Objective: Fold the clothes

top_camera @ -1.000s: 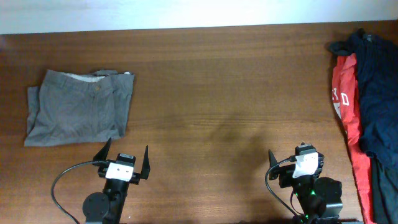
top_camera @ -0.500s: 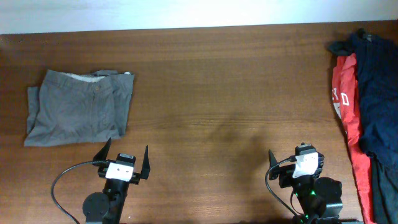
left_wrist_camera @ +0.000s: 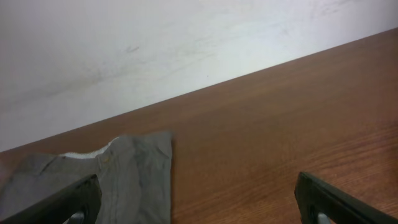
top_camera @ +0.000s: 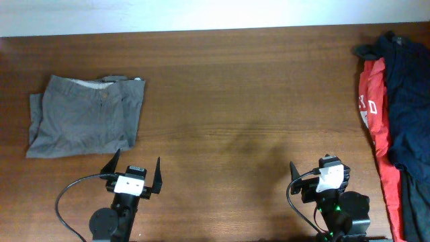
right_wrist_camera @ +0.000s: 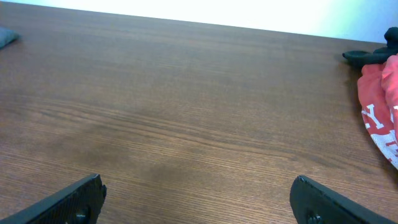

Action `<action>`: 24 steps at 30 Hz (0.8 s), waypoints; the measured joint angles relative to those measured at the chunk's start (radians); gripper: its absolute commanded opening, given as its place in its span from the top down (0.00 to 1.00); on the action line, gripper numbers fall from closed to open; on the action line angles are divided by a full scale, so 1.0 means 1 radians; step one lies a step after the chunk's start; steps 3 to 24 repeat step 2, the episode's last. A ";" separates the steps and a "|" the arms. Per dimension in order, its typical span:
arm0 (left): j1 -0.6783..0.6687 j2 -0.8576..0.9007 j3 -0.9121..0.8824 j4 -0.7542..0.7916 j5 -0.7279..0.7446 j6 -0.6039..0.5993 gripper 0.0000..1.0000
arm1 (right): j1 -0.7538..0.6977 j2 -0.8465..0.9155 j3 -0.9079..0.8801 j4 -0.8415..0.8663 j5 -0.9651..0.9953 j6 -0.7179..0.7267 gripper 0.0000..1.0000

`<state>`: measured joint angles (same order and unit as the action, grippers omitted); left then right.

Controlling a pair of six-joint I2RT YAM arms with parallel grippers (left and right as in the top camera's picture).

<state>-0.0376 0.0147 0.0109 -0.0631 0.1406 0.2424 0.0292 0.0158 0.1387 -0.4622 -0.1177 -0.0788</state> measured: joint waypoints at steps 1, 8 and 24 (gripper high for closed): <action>0.000 0.000 0.000 0.000 0.000 0.000 0.01 | 0.000 0.000 0.000 0.000 0.000 0.000 0.01; 0.000 0.000 0.000 0.000 0.000 0.000 0.01 | 0.000 0.000 0.000 0.000 0.000 0.000 0.01; 0.000 0.000 0.000 0.000 0.000 0.000 0.01 | 0.000 0.000 0.000 0.000 0.000 0.000 0.01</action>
